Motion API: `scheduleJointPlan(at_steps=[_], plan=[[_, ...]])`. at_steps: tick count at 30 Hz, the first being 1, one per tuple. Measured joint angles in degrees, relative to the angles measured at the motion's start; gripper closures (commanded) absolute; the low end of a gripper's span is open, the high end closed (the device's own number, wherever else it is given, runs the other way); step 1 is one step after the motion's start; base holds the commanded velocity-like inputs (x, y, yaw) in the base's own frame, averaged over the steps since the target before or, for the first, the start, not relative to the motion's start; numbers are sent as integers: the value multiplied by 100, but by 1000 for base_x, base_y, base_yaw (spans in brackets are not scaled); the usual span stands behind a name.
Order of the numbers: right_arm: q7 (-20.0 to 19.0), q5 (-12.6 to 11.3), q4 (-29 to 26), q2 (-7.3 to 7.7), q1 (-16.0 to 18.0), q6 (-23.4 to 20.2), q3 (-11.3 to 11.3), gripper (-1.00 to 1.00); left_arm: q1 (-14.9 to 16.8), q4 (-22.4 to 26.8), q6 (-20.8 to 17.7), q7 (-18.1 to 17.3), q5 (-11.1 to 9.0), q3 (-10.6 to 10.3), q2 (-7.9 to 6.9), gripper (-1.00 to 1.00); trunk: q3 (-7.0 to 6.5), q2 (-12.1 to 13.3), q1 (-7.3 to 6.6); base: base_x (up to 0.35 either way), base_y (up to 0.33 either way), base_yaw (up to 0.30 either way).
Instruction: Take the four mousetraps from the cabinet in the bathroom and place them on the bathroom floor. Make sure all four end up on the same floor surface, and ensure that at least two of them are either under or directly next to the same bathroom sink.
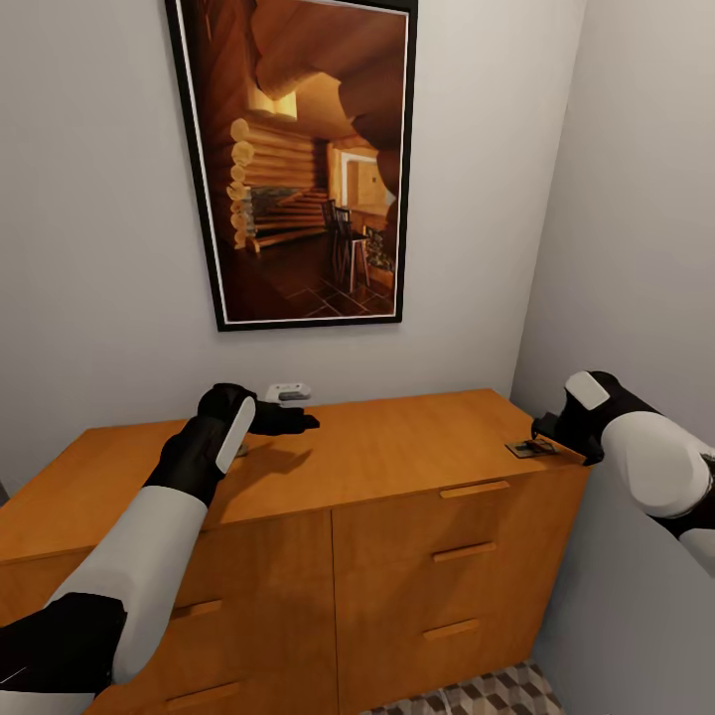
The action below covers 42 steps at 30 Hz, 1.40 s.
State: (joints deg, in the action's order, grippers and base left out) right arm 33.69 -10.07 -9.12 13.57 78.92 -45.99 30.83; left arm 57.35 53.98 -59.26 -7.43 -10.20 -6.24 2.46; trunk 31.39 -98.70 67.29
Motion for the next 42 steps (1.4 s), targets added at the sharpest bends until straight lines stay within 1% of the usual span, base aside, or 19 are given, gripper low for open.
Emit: scheduleJointPlan(at_steps=[7,11,19,24,25,26,28,29,31,32,35,42], plan=[[38,18,-78,-41,-33,-9,-13,-100,0,0,0,0,0,1,0,-100,0,0,0,0,0,0],[48,104,-100,-75,-35,-28,-58,-100,0,3,0,0,0,1,0,-100,0,0,0,0,0,0],[32,184,-122,-102,-36,-69,-97,-100,0,5,-1,0,0,1,0,-100,1,0,0,0,0,0],[12,210,-190,-114,-35,-283,-103,-100,0,10,2,1,-11,-1,0,-100,0,0,0,0,0,0],[6,225,-216,-130,-35,-366,-110,-100,0,12,3,1,-10,0,0,-100,0,1,0,0,0,0],[-2,110,-339,-193,-38,-493,-54,-100,0,18,5,0,-11,0,0,-100,1,1,1,0,0,0],[-2,115,-610,-279,-38,-680,-62,-100,0,26,6,1,-11,0,0,-100,1,1,1,0,0,0],[1,112,-896,-368,-39,-872,-68,-100,0,31,7,1,-11,1,0,-100,1,1,0,0,0,0],[3,116,-1173,-448,-39,-1071,-76,-100,0,34,7,1,-10,1,0,-100,1,1,1,0,0,0],[6,114,-1388,-510,-39,-1236,-79,-100,0,31,7,2,-8,1,0,-100,1,1,0,0,0,0],[13,117,-1595,-567,-40,-1394,-79,-100,0,27,7,5,-4,1,0,-100,1,1,1,0,0,0],[19,114,-1761,-622,-40,-1395,-80,-100,0,20,7,14,0,1,0,-100,1,1,1,0,0,0]])
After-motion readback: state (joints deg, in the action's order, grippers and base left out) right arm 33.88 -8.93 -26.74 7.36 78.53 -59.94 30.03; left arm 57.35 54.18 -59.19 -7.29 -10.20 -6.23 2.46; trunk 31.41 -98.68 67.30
